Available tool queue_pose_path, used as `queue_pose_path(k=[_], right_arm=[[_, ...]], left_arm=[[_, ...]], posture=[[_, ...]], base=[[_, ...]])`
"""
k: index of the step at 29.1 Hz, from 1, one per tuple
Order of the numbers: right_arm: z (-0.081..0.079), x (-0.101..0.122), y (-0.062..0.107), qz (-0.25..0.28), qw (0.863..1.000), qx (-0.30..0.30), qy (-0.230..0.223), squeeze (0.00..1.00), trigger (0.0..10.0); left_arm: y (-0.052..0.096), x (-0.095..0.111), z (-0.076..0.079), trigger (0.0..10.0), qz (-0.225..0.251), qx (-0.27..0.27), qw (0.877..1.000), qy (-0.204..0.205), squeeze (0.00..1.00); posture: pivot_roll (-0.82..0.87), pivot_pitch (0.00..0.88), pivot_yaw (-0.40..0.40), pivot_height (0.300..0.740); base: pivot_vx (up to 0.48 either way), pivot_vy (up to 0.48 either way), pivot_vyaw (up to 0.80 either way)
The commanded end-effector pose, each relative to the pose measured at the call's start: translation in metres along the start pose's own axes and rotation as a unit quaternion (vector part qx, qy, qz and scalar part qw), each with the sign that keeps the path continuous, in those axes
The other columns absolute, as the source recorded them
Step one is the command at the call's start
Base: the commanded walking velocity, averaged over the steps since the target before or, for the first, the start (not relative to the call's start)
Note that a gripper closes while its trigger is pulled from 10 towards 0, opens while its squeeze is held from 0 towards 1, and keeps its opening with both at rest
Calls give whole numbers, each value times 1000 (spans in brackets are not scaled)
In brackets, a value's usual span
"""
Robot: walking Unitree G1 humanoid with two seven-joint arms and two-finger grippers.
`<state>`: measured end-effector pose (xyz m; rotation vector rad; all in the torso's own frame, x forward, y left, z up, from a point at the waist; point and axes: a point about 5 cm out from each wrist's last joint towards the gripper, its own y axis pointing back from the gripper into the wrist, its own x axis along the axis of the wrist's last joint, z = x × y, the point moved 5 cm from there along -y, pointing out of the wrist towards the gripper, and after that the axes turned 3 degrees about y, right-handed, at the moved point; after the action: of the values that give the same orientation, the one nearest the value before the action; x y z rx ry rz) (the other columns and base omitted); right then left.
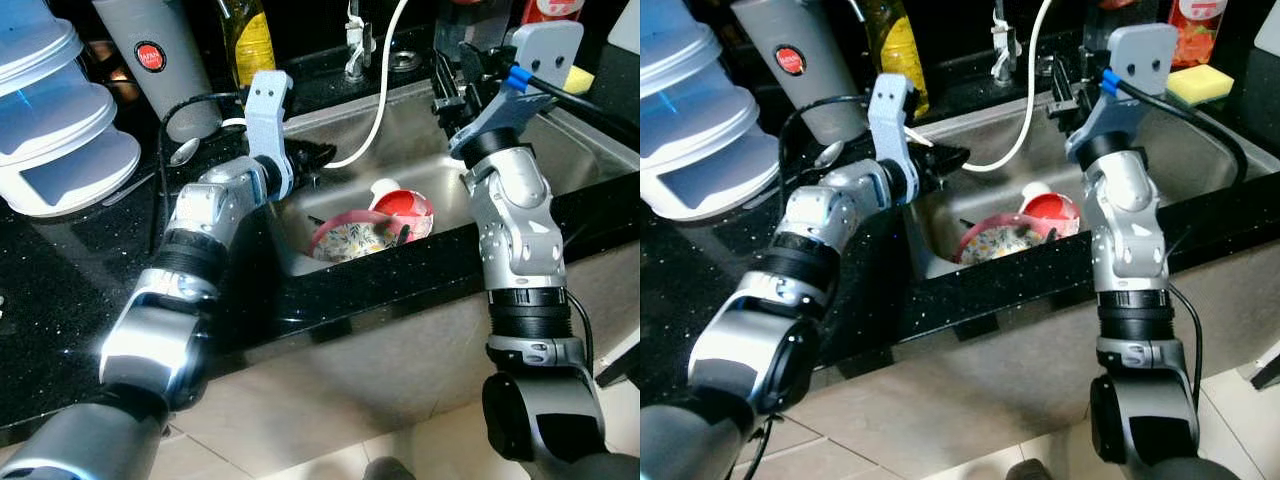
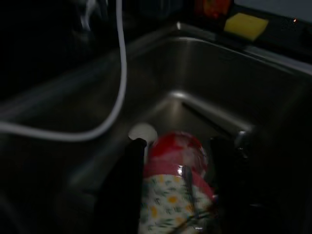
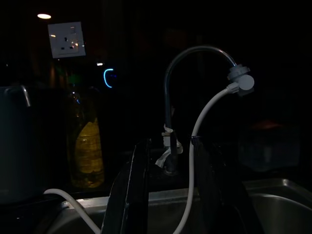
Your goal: Kitchen organization
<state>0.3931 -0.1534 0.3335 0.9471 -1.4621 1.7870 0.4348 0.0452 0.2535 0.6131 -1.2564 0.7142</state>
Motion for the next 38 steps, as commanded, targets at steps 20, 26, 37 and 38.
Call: queue_pose_path(k=[20, 26, 37, 38], right_arm=[[-16, 1, -4, 3, 1000, 23, -19, 0, 10000], [-17, 1, -4, 3, 999, 25, -20, 0, 10000], [-17, 2, -4, 3, 999, 27, -19, 0, 10000], [-17, 2, -4, 3, 999, 27, -19, 0, 10000]], left_arm=[[39, -47, -75, 10000, -157, 168, 942, -246, 0], [38, -50, -75, 10000, -150, 166, 942, -248, 0], [40, -71, -88, 10000, -191, 182, 932, -248, 0], [41, -73, -91, 10000, -197, 189, 927, -259, 0]], posture=[[-182, 0, 121, 740], [-185, 0, 117, 740], [-197, 5, 116, 740], [-196, 5, 115, 740]], base=[[0, 0, 0], [0, 0, 0], [0, 0, 0], [0, 0, 0]])
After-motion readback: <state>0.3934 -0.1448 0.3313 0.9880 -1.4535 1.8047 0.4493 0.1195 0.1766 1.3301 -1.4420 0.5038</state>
